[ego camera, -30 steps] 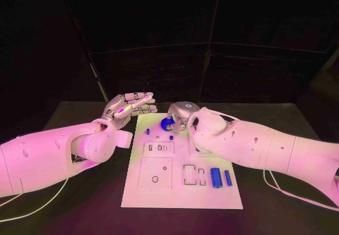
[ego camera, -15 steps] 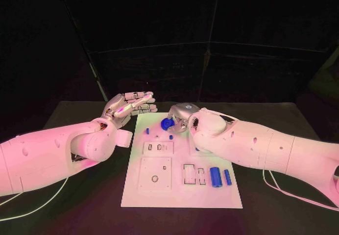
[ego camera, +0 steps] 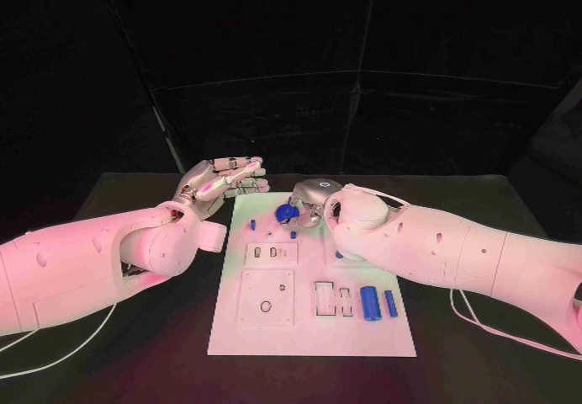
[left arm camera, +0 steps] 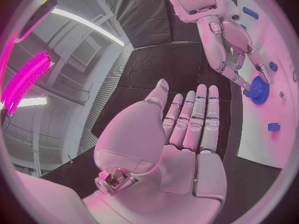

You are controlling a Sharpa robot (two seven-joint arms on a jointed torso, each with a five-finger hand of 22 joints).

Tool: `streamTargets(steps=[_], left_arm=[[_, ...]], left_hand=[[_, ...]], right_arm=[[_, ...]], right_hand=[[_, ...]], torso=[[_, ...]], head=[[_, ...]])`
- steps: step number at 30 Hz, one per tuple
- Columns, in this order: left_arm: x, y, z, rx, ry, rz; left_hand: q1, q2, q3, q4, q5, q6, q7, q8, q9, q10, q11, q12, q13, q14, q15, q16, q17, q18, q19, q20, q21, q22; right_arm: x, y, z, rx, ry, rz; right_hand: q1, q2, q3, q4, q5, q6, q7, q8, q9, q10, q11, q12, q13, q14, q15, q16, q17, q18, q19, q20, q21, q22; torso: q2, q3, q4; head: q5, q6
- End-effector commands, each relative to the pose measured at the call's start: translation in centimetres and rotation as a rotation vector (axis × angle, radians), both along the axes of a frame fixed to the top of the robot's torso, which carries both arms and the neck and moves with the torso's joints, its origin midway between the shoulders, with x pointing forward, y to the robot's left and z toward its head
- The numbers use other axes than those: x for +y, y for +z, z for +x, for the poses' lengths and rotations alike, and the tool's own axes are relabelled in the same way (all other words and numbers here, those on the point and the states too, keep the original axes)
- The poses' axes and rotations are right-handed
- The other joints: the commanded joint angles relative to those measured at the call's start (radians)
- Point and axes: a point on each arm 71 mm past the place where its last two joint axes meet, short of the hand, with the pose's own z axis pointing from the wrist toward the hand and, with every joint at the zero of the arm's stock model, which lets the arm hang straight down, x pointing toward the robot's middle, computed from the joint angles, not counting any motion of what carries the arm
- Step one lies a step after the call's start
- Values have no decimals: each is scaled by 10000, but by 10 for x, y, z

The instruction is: Assemble the parts on the task board

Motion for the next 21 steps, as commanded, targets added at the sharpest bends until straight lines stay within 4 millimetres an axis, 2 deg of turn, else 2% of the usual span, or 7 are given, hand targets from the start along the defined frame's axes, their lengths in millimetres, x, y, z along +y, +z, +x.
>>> streamTargets(steps=[1,6,10,13,16,18,21], left_arm=[[-2,1,0,-24,-131,-16],[-2,2,-1,-16,-139,-16],[-2,2,-1,-17,-151,-26],[0,2,-1,-23,-108,-17],[3,2,-2,-47,-72,-20],[5,3,-2,-82,-27,-21],[9,3,-1,-138,65,-6]], left_hand=[[-82,2,24,-38,38,60,555,-69,-10,14,33,-69,-15,27,4,-52,-13,182,67,3,-66,-9],[-82,2,24,-38,38,60,555,-69,-10,14,33,-69,-15,27,4,-52,-13,182,67,3,-66,-9],[-82,2,24,-38,38,60,555,-69,-10,14,33,-69,-15,27,4,-52,-13,182,67,3,-66,-9],[-82,2,24,-38,38,60,555,-69,-10,14,33,-69,-15,27,4,-52,-13,182,67,3,-66,-9],[-96,5,22,-35,39,57,557,-74,-10,11,35,-76,-16,22,6,-59,-16,181,67,4,-72,-14],[-96,5,22,-35,39,58,556,-74,-10,11,35,-77,-16,22,6,-60,-16,181,67,4,-73,-14],[-18,23,68,-114,39,96,522,-70,-1,51,13,-77,-8,62,-11,-56,-17,189,91,-1,-84,-26]], right_arm=[[-3,-1,1,311,-272,131],[-8,1,2,63,-401,517],[-15,11,-2,-746,-69,1695],[-28,20,-7,-1266,511,2966],[-47,25,-13,-1400,926,3868],[-66,26,-15,-1214,935,4286],[-96,22,-14,-226,522,4944]], right_hand=[[-445,143,-335,29,-69,-178,20,-49,-18,17,87,30,11,971,72,55,2192,-128,25,90,56,15],[-465,237,-488,13,3,-364,35,-69,-34,55,98,74,61,975,85,62,2208,-131,34,103,69,34],[-34,451,-583,-89,721,216,-17,78,37,230,53,241,247,993,57,94,2282,-147,108,90,134,143],[445,617,-550,-254,1126,300,-46,67,28,257,24,252,271,981,30,75,2234,-144,97,62,134,126],[1012,588,-551,-556,1857,376,-81,48,20,294,-11,277,319,986,-1,83,2254,-135,71,29,122,85],[1364,561,-514,-782,1769,433,-100,45,20,280,-34,249,300,982,-22,77,2240,-131,52,16,112,59],[1786,506,-476,-1061,1278,630,-170,102,42,279,-95,225,292,959,-68,37,2147,-119,6,-18,81,-1]], torso=[[-3,-3,2],[-5,-2,-6],[-6,-6,5],[-35,2,-44],[-51,-30,-60],[-71,-44,-99],[-113,-54,-176]], head=[[-8,5],[9,12],[-31,38],[29,15],[-9,21],[21,42],[71,52]])
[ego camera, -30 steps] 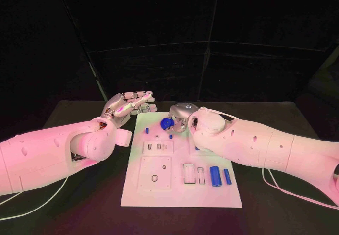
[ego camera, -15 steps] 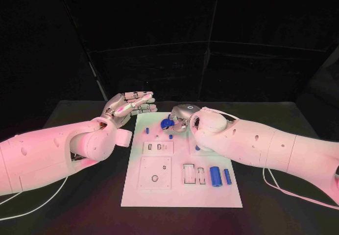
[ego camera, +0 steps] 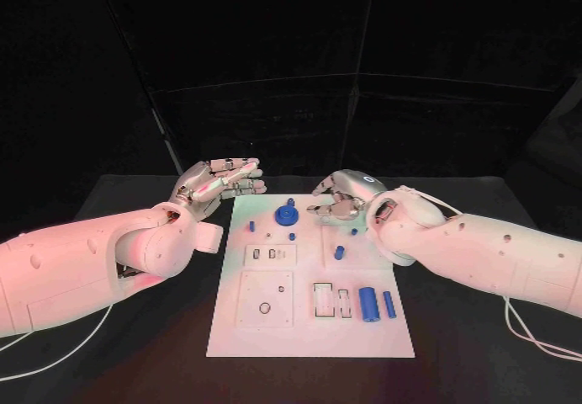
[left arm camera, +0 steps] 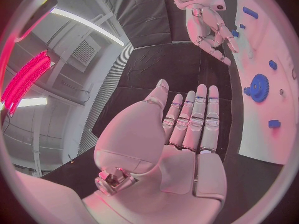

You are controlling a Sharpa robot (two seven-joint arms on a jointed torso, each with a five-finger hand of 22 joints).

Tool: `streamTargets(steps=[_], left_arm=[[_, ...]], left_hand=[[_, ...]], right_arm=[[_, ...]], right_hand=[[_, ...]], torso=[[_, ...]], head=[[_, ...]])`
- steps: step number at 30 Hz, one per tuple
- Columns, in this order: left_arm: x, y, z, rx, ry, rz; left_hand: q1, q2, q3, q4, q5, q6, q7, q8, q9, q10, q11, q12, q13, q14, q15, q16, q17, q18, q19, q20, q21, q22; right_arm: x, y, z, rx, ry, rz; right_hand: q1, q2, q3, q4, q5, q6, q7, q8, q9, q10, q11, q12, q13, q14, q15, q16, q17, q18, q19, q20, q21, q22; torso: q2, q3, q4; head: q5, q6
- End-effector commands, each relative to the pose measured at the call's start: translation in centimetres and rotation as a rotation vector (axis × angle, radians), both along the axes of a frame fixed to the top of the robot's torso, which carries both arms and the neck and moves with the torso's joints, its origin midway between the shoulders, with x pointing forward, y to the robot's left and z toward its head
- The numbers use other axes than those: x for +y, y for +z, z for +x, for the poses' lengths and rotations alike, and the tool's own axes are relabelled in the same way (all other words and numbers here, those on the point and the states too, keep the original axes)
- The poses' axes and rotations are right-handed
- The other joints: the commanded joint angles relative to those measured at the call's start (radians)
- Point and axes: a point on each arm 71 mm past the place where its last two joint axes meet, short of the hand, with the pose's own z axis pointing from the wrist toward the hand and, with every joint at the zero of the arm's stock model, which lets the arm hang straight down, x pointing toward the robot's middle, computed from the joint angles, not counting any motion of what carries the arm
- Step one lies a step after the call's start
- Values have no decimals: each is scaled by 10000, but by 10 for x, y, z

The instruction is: Assemble the parts on the task board

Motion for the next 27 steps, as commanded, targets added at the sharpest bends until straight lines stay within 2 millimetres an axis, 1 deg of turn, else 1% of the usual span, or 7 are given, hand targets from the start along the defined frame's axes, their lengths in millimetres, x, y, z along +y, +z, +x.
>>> streamTargets(steps=[1,8,9,12,18,21,27], left_arm=[[3,3,1,-194,-18,-44],[10,3,3,-304,54,-3],[10,3,4,-327,51,11],[10,3,5,-397,11,27],[11,1,6,-442,-81,24],[11,0,6,-441,-94,23],[10,-2,7,-427,-102,26]], left_hand=[[83,57,109,-177,39,131,497,-26,2,92,-10,-30,-3,99,-28,-51,-8,197,119,-10,-50,-24],[349,112,244,-432,37,281,403,-11,16,267,-89,-26,3,244,-94,-48,-15,211,258,-59,-58,-51],[363,118,253,-452,37,314,383,-2,19,302,-105,-20,4,267,-104,-47,-15,212,278,-67,-57,-53],[418,131,285,-525,37,397,293,11,22,416,-170,-7,5,340,-146,-46,-18,218,349,-99,-54,-61],[440,165,333,-626,39,735,114,94,38,833,-341,48,5,709,-302,14,16,234,650,-230,21,-51],[435,167,338,-636,38,769,102,95,36,873,-353,41,0,742,-314,8,17,231,683,-246,25,-53],[430,161,337,-644,37,780,98,88,31,894,-359,31,-5,758,-320,-1,16,227,702,-255,26,-55]], right_arm=[[-23,4,-1,872,314,2338],[-79,3,-2,1614,-40,3500],[-84,4,-2,1461,-18,3442],[-98,6,-2,793,122,2956],[-117,-2,4,328,41,2122],[-123,-8,8,387,-82,1854],[-131,-20,16,811,-297,1413]], right_hand=[[295,-25,0,-188,-578,239,-38,85,23,29,-106,-25,159,915,-119,-43,2116,-117,-36,-70,2,-40],[1398,-67,256,-1073,-926,407,-72,52,-7,-27,-166,-145,85,905,-184,-67,2068,-111,-71,-141,-34,-99],[1479,-56,286,-1143,-940,412,-70,42,-11,-37,-165,-162,74,905,-183,-68,2068,-111,-73,-142,-37,-102],[1664,-42,362,-1313,-937,437,-65,31,-17,-52,-165,-197,53,911,-183,-59,2092,-121,-46,-144,-21,-55],[1800,-86,406,-1464,-940,373,-47,-19,-36,-128,-154,-306,-47,905,-177,-71,2067,-120,-56,-141,-31,-70],[1824,-116,409,-1516,-961,276,-27,-67,-52,-173,-137,-366,-101,901,-165,-79,2049,-114,-81,-133,-49,-109],[1814,-188,373,-1617,-1049,-146,50,-125,-74,-298,-66,-519,-243,890,-108,-100,2008,-100,-143,-87,-96,-200]], torso=[[-79,-21,-140],[-133,32,-293],[-128,12,-272],[-117,28,-263],[-92,78,-262],[-87,83,-259],[-56,142,-248]], head=[[47,26],[75,94],[7,99],[-122,120],[-137,126],[-155,112],[-181,102]])
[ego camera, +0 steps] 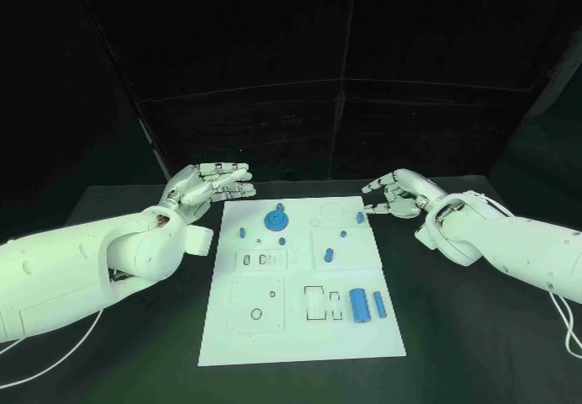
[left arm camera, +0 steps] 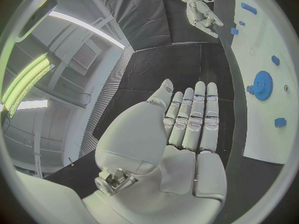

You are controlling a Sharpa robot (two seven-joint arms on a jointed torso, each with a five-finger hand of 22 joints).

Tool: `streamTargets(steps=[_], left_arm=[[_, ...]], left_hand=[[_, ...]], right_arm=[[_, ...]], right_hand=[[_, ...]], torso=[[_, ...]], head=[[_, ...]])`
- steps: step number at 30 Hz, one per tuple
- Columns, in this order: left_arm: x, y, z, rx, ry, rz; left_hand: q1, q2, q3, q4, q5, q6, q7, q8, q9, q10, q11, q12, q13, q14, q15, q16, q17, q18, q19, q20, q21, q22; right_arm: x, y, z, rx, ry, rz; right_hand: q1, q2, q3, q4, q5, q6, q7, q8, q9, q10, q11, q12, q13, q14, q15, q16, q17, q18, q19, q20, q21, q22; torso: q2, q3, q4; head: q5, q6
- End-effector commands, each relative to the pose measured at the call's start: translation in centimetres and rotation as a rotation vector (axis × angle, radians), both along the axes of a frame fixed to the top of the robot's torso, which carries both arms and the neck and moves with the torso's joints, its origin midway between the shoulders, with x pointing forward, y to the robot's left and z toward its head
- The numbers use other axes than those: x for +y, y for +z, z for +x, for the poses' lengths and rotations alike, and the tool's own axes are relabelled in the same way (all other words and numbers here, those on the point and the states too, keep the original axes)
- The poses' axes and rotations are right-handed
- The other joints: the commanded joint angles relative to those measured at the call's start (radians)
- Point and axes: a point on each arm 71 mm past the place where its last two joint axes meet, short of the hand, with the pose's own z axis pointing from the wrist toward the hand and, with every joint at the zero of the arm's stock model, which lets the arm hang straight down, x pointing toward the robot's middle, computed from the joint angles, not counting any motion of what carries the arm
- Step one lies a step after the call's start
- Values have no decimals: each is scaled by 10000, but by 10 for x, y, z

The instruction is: Assemble the parts on the task board

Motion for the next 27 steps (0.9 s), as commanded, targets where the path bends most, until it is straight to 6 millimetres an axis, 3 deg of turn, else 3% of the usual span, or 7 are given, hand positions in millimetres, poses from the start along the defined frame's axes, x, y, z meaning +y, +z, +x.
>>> streamTargets(steps=[1,16,27], left_arm=[[-3,2,0,-249,-226,-93],[-4,0,0,-200,-235,-78],[-4,-1,0,-181,-235,-68]], left_hand=[[57,5,5,-69,37,74,8,19,-3,57,-15,22,-8,61,-16,-9,6,118,74,-18,23,-9],[27,-5,-4,-72,38,59,52,-17,-20,52,7,-24,-20,68,-10,-41,-1,109,93,-26,11,-19],[13,-6,-5,-77,37,47,82,-42,-29,43,26,-56,-25,73,-3,-64,-7,103,102,-27,1,-27]], right_arm=[[1,-5,2,228,442,-470],[-4,-18,7,975,342,-902],[2,-24,9,1286,363,-968]], right_hand=[[34,-68,-2,-66,-67,-111,7,-31,-8,-98,26,-48,-255,908,22,-61,2001,-98,-56,3,-51,-21],[33,-36,6,-92,-91,-167,20,-4,6,-98,40,-45,-247,907,38,-65,1995,-94,-66,20,-61,-36],[-19,208,104,-114,-122,221,-36,205,79,-10,-7,56,-138,920,9,-44,2045,-100,-25,12,-38,19]], torso=[[30,57,15],[19,40,7],[23,46,5]], head=[[-16,2],[4,-66],[-25,-63]])
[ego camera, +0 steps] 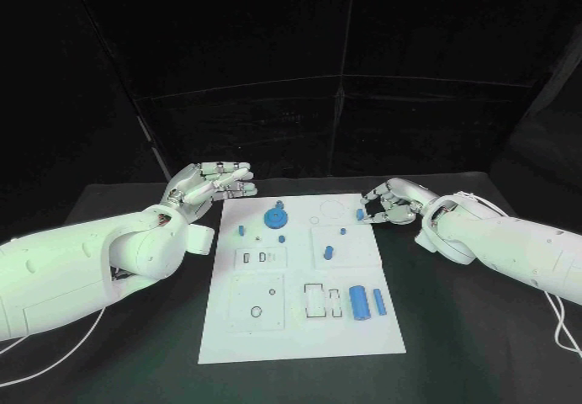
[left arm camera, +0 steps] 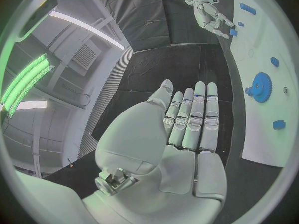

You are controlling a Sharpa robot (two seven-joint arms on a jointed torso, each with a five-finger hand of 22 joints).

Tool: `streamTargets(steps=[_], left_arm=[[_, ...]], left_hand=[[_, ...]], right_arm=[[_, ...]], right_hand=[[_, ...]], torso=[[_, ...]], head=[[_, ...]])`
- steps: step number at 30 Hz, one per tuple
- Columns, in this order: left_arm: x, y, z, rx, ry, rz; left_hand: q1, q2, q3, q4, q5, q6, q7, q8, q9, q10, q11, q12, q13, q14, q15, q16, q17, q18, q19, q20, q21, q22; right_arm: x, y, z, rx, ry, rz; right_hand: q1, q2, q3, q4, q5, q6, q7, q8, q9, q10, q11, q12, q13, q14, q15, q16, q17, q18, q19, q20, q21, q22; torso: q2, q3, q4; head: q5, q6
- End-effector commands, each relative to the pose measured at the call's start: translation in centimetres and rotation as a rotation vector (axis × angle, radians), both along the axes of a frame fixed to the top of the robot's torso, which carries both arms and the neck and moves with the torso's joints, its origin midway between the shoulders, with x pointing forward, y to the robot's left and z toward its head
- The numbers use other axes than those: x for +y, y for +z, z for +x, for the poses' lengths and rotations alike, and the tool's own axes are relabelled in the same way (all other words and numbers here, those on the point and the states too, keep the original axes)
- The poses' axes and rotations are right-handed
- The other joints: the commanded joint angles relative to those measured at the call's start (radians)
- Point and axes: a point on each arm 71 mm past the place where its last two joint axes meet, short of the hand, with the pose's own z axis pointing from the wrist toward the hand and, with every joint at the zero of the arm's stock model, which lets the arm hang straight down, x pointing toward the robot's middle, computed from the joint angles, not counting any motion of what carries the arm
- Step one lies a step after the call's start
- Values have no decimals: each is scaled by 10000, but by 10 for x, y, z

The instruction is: Assemble the parts on the task board

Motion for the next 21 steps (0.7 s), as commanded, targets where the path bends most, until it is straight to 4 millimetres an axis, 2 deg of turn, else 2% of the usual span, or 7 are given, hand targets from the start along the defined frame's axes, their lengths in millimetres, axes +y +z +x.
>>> streamTargets(steps=[1,4,8,21], left_arm=[[-2,2,0,-179,-136,-66],[-2,2,0,-175,-135,-63],[-2,2,0,-172,-140,-64],[-3,2,0,-141,-162,-59]], left_hand=[[13,-6,-5,-78,37,15,50,-41,-9,44,25,-57,-14,74,-3,-64,-5,118,72,3,1,-9],[12,-6,-6,-78,37,15,51,-42,-9,44,26,-58,-15,74,-2,-65,-5,117,73,3,0,-9],[10,-6,-6,-79,37,14,56,-46,-10,42,29,-64,-15,75,-1,-69,-6,116,74,3,-2,-11],[-6,-7,-8,-83,38,6,84,-68,-16,35,47,-93,-17,74,9,-93,-12,110,78,5,-15,-20]], right_arm=[[2,-2,1,242,45,-119],[4,-3,2,294,18,-138],[6,-4,4,365,15,-159],[11,-6,6,440,72,-165]], right_hand=[[-21,243,84,-17,-116,136,0,89,18,28,-49,25,12,920,4,-43,2051,-102,-20,8,-34,23],[-27,288,117,-24,-155,185,-7,106,19,50,-55,53,44,924,-2,-36,2069,-108,0,2,-21,54],[-31,354,176,-38,-190,268,-19,131,19,84,-66,95,89,927,-13,-31,2080,-113,18,-7,-10,80],[-134,529,343,-17,-232,558,-72,203,19,190,-113,216,218,933,-48,-21,2102,-123,56,-39,17,136]], torso=[[2,8,5],[-3,17,3],[-1,6,12],[-4,13,-4]], head=[[-6,13],[-7,10],[-21,10],[-34,5]])
